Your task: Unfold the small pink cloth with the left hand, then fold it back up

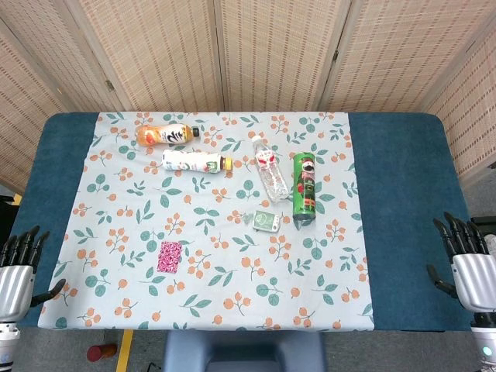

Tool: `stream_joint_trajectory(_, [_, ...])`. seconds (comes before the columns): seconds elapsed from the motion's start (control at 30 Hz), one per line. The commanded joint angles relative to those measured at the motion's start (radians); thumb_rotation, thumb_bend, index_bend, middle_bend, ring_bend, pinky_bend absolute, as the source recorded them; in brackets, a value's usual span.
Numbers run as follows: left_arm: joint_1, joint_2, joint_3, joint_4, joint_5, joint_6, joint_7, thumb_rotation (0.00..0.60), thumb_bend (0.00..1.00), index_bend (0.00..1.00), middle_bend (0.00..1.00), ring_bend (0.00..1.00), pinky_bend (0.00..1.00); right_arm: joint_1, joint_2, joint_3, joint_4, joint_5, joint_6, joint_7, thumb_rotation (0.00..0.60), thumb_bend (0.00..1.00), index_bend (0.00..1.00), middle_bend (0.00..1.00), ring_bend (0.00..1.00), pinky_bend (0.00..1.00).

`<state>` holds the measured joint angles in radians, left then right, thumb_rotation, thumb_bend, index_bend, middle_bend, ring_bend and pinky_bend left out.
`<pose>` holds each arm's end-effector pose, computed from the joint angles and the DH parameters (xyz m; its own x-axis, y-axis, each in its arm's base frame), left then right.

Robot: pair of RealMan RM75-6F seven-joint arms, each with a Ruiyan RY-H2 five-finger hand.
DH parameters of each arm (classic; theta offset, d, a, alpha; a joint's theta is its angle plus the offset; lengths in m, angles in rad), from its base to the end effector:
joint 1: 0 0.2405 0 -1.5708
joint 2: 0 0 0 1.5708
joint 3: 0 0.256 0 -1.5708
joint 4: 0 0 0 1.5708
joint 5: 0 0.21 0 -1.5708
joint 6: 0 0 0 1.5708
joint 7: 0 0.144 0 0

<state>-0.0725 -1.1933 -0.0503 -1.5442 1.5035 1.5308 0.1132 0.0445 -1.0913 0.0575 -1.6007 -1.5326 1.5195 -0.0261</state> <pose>-0.3169 0.1776 0.1472 0.4905 -0.0382 0.8706 0.8714 0.0061 -0.4906 -0.3153 -0.1702 0.1729 0.4555 0.0256 0.8898 -0.8901 -0.0030 0.4558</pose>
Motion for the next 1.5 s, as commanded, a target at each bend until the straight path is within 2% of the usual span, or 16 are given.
stream_joint_trajectory(0.03, [-0.005, -0.002, -0.001, -0.005, -0.003, -0.009, 0.009, 0.6, 0.25, 0.0, 0.0, 0.0, 0.0, 0.002, 0.001, 0.001, 0.0, 0.004, -0.004, 0.002, 0.6, 0.37, 0.0, 0.0, 0.0, 0.0])
stream_joint_trajectory(0.43, [-0.021, 0.004, -0.001, -0.019, 0.016, -0.018, 0.017, 0.6, 0.25, 0.0, 0.0, 0.0, 0.0, -0.006, 0.007, 0.0, -0.002, 0.005, 0.007, 0.014, 0.6, 0.37, 0.0, 0.0, 0.0, 0.0])
stream_joint_trajectory(0.77, [-0.067, 0.008, -0.001, -0.027, 0.058, -0.056, 0.02, 0.6, 0.26, 0.04, 0.0, 0.0, 0.0, -0.015, 0.007, -0.004, 0.002, 0.001, 0.019, 0.027, 0.6, 0.37, 0.0, 0.0, 0.0, 0.0])
stream_joint_trajectory(1.07, [-0.165, 0.018, 0.004, -0.051, 0.107, -0.176, -0.001, 0.6, 0.27, 0.09, 0.0, 0.0, 0.0, -0.014, 0.016, -0.001, -0.001, -0.001, 0.02, 0.034, 0.6, 0.37, 0.0, 0.0, 0.0, 0.0])
stream_joint_trajectory(1.27, [-0.254, 0.031, 0.008, -0.077, 0.13, -0.299, 0.001, 0.6, 0.27, 0.11, 0.0, 0.0, 0.0, -0.015, 0.021, 0.002, 0.005, 0.006, 0.02, 0.051, 0.6, 0.37, 0.0, 0.0, 0.0, 0.0])
stream_joint_trajectory(1.5, [-0.342, 0.012, 0.004, -0.119, 0.102, -0.43, 0.006, 0.6, 0.23, 0.15, 0.0, 0.0, 0.0, -0.014, 0.021, 0.006, 0.014, 0.011, 0.017, 0.065, 0.6, 0.37, 0.0, 0.0, 0.0, 0.0])
